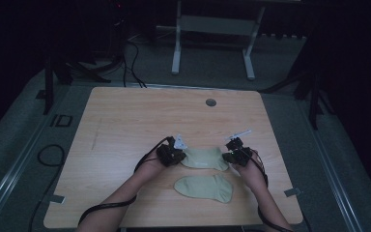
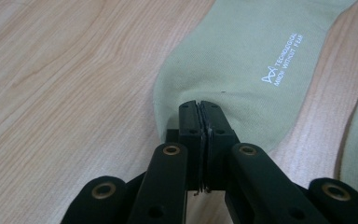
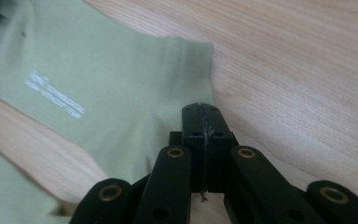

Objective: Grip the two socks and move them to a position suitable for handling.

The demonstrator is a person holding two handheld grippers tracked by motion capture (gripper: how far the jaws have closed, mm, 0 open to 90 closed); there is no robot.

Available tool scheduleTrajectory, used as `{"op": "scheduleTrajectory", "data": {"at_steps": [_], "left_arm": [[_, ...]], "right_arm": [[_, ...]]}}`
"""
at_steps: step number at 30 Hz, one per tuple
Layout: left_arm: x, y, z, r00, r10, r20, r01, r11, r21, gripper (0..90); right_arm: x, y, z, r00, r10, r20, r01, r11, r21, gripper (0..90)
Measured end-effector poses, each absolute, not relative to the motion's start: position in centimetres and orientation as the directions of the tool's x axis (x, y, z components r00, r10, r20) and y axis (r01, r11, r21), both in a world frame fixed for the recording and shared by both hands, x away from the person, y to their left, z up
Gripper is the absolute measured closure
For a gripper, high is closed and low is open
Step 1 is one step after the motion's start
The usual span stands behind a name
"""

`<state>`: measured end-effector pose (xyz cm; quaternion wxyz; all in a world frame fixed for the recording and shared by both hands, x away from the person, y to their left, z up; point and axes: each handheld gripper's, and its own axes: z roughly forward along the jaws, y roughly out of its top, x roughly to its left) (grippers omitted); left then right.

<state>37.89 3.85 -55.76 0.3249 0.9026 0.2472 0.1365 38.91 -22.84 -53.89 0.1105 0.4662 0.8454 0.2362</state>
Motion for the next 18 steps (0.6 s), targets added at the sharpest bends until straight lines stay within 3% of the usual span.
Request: {"op": "scheduleTrajectory", "data": {"at_steps": [18], "left_arm": [[40.0, 3.5, -55.7, 0.821, 0.569, 0.046, 0.404, -0.636, 0.658, 88.1]], "right_arm": [[41.3, -23.2, -53.9, -0.526, 0.850, 0.037, 0.744, 0.438, 0.505, 85.2]]}}
